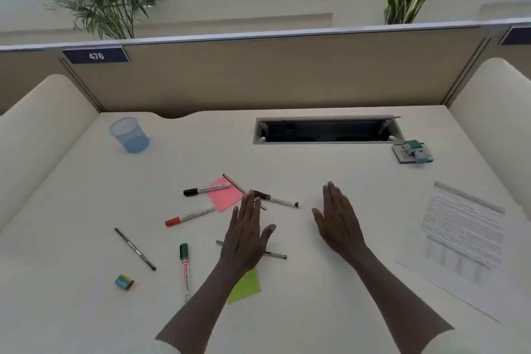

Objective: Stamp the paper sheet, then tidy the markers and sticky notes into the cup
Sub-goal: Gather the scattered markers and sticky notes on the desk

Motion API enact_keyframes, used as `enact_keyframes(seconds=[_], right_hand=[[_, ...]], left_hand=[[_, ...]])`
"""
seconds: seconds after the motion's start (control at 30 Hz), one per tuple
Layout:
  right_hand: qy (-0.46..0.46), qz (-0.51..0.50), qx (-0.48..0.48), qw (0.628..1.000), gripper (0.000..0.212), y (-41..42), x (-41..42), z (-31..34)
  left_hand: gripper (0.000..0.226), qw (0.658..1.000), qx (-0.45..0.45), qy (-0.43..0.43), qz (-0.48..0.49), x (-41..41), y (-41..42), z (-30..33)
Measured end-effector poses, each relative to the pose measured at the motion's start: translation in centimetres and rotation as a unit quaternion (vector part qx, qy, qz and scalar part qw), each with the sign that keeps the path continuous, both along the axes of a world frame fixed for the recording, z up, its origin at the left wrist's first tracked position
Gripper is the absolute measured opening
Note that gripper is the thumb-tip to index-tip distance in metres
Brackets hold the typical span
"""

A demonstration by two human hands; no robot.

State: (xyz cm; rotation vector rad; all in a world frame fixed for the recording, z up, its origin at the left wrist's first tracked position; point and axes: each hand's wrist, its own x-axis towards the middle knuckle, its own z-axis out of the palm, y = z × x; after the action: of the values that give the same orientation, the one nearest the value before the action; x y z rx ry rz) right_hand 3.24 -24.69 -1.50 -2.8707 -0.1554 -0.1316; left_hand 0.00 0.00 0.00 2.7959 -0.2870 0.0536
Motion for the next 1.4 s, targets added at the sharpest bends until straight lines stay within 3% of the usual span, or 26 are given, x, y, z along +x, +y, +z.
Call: enact_keyframes(seconds=[0.13,0.33,0.43,0.6,0.97,1.4], right_hand=[[0.046,-0.011,-0.002,0.999,0.073,0.3,-1.2,-2.6],[0.041,-0.01,-0.003,0.999,0.07,0.2,-0.9,-2.6],[0.039,-0.008,0.01,0.999,0.07,0.2,-1.0,-2.5],[0.041,-0.006,0.008,0.999,0.069,0.3,-0.9,-2.6],[0.044,-0.011,0.007,0.999,0.071,0.4,-0.9,-2.3],[0.023,-0.019,-0.014,0.999,0.072,0.7,-1.0,-2.4]], left_hand=[[0.071,0.999,0.029,-0.001,0.031,-3.6,-1.2,-2.7],[0.061,0.995,0.073,0.032,0.064,-6.8,-0.4,-5.0],[0.062,0.994,0.054,0.065,0.067,-7.0,-0.1,-4.8],[0.061,0.992,0.094,0.056,0.058,-8.1,1.7,-3.7],[0.06,0.962,0.181,0.088,0.184,-9.0,10.4,-3.5],[0.063,0.973,0.135,0.057,0.178,-5.0,22.3,-4.2]])
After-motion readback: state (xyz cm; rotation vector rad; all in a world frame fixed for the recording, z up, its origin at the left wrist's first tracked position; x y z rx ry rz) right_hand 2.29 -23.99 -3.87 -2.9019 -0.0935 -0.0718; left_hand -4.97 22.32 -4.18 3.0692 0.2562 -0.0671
